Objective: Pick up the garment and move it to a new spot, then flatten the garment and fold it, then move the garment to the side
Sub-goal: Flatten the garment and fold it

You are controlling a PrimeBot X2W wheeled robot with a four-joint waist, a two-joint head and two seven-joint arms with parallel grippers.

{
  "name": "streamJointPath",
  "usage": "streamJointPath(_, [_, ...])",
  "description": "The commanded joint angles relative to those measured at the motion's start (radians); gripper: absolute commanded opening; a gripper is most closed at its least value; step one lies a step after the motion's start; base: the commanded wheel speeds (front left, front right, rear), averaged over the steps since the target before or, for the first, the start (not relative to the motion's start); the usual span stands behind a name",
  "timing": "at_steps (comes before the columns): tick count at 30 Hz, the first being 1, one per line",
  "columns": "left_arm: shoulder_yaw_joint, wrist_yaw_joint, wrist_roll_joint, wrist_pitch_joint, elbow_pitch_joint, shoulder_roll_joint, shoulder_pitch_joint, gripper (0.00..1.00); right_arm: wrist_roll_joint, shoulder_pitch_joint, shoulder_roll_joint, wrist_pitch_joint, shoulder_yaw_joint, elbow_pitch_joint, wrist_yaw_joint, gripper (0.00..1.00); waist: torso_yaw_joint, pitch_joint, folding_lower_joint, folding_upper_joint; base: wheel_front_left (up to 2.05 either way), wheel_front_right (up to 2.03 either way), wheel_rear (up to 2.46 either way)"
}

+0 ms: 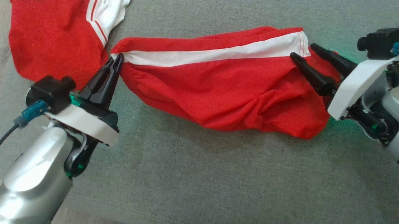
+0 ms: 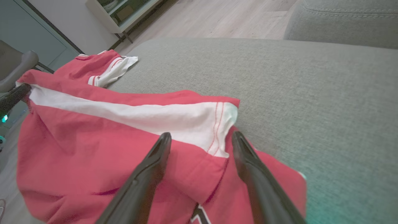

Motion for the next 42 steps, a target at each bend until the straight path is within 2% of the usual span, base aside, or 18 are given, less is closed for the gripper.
streamJointPath(1, [0.039,-0.002,-0.001,-0.01,-0.017,0.033,-0.046,0.0,0.003,-0.011,-0.022,-0.014,0.002,-0.008,-0.001,1.0,0.001,0.0,0.0,0.0,0.0,0.0,0.0])
streamJointPath(4, [0.032,-0.003,-0.001,-0.014,-0.011,0.028,-0.05,0.0,0.019,-0.026,-0.019,-0.015,0.032,0.009,-0.001,0.99,0.005,0.001,0.0,0.0,0.0,0.0,0.0])
streamJointPath(7, [0.025,-0.005,-0.004,-0.019,-0.003,0.025,-0.053,0.0,0.042,-0.041,-0.017,-0.021,0.056,0.013,-0.001,0.81,0.007,0.003,0.0,0.0,0.0,0.0,0.0])
streamJointPath(8, [0.023,-0.006,-0.005,-0.02,0.0,0.025,-0.054,0.0,0.044,-0.048,-0.017,-0.021,0.068,0.012,-0.001,0.67,0.007,0.003,0.0,0.0,0.0,0.0,0.0])
streamJointPath(9, [0.021,-0.006,-0.007,-0.022,0.002,0.025,-0.055,0.0,0.047,-0.056,-0.017,-0.024,0.078,0.01,-0.001,0.46,0.008,0.004,0.0,0.0,0.0,0.0,0.0])
streamJointPath(10, [0.018,-0.007,-0.008,-0.023,0.003,0.025,-0.055,0.0,0.048,-0.064,-0.017,-0.033,0.085,0.008,-0.001,0.11,0.007,0.005,0.0,0.0,0.0,0.0,0.0])
streamJointPath(11, [0.016,-0.007,-0.009,-0.024,0.004,0.025,-0.056,0.0,0.05,-0.072,-0.018,-0.042,0.092,0.007,-0.001,0.0,0.007,0.005,0.0,0.0,0.0,0.0,0.0])
streamJointPath(16, [0.016,-0.005,-0.007,-0.04,0.009,0.029,-0.058,0.0,0.041,-0.109,-0.022,-0.086,0.126,0.001,-0.001,0.0,-0.006,0.0,0.0,0.0,0.0,0.0,0.0])
streamJointPath(20, [0.021,0.003,0.013,-0.048,-0.001,0.045,-0.082,0.0,0.03,-0.156,-0.029,-0.154,0.139,-0.004,-0.001,0.0,-0.044,-0.012,0.0,0.0,0.0,0.0,0.0])
streamJointPath(29, [0.005,-0.001,0.12,0.026,-0.064,0.083,-0.356,0.0,0.021,-0.371,-0.125,-0.264,0.109,-0.029,-0.001,0.0,-0.22,-0.01,0.0,0.0,0.0,0.0,0.0])
streamJointPath(31, [0.003,-0.003,0.151,0.032,-0.068,0.082,-0.441,0.0,0.01,-0.429,-0.148,-0.285,0.066,-0.016,-0.001,0.0,-0.265,-0.001,0.0,0.0,0.0,0.0,0.0])
streamJointPath(32, [0.003,-0.003,0.151,0.032,-0.068,0.082,-0.441,0.0,0.01,-0.429,-0.148,-0.285,0.066,-0.016,-0.001,0.0,-0.265,-0.001,0.0,0.0,0.0,0.0,0.0])
streamJointPath(36, [0.008,-0.003,0.216,-0.005,-0.054,0.065,-0.611,0.0,-0.021,-0.516,-0.179,-0.301,-0.062,0.014,-0.001,0.0,-0.346,0.013,0.0,0.0,0.0,0.0,0.0])
streamJointPath(39, [0.014,-0.002,0.253,-0.06,-0.031,0.034,-0.704,0.0,-0.071,-0.543,-0.203,-0.301,-0.211,-0.006,-0.001,0.0,-0.384,0.022,0.0,0.0,0.0,0.0,0.0])
streamJointPath(42, [0.011,-0.005,0.255,-0.089,-0.014,0.014,-0.725,0.0,-0.11,-0.497,-0.215,-0.302,-0.338,-0.058,-0.001,0.0,-0.415,0.025,0.0,0.0,0.0,0.0,0.0])
